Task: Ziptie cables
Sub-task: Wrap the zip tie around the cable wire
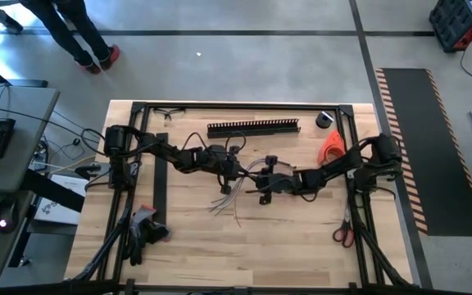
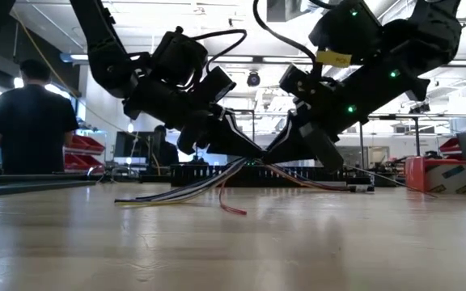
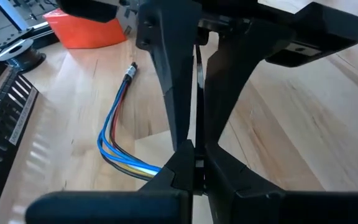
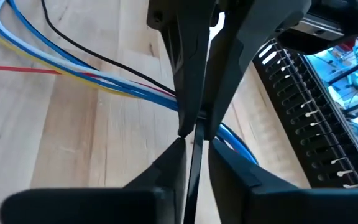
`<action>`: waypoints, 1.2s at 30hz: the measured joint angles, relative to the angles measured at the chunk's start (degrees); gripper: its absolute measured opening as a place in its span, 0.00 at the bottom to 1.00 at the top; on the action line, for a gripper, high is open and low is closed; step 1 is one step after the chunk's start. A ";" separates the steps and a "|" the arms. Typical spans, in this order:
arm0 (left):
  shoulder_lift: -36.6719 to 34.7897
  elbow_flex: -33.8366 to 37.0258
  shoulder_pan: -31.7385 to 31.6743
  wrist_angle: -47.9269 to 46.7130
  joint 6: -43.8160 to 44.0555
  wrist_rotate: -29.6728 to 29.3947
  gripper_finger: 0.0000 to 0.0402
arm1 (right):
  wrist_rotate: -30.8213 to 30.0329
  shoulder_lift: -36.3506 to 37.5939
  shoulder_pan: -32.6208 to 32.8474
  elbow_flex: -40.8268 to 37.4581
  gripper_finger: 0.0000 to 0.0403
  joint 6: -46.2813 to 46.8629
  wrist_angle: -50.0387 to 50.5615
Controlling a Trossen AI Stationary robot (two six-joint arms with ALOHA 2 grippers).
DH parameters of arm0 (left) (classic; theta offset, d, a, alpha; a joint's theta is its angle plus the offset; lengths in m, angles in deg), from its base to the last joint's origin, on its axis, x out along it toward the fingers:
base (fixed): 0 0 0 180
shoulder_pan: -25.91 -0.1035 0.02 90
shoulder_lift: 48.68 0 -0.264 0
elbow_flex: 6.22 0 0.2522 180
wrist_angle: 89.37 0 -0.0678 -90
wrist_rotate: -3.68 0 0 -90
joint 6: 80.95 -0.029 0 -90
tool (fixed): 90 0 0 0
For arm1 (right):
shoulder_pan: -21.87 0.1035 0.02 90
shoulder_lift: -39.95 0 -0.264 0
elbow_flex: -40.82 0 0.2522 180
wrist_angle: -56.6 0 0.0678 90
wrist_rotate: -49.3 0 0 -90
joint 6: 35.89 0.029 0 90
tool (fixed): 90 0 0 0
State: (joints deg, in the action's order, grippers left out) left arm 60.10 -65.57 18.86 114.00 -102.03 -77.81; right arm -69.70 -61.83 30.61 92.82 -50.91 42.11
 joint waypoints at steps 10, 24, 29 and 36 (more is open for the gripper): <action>0.02 -0.19 0.04 -1.26 -0.01 0.05 0.01 | -2.55 1.68 2.31 0.25 0.00 8.72 8.36; 0.04 -0.03 -0.09 -1.86 -0.04 -0.20 0.01 | -4.83 4.00 9.69 -5.23 0.00 32.91 20.64; 0.04 -0.01 -0.11 -1.83 0.44 -0.24 0.01 | -1.16 10.59 7.58 -2.78 0.11 32.20 31.79; 0.03 0.01 -0.04 -1.53 0.46 -0.22 0.01 | -1.53 15.61 6.89 -5.96 0.39 20.02 19.37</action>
State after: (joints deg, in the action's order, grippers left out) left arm 60.13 -65.56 18.82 112.46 -101.57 -78.02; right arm -71.23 -46.22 37.50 86.86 -30.89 61.48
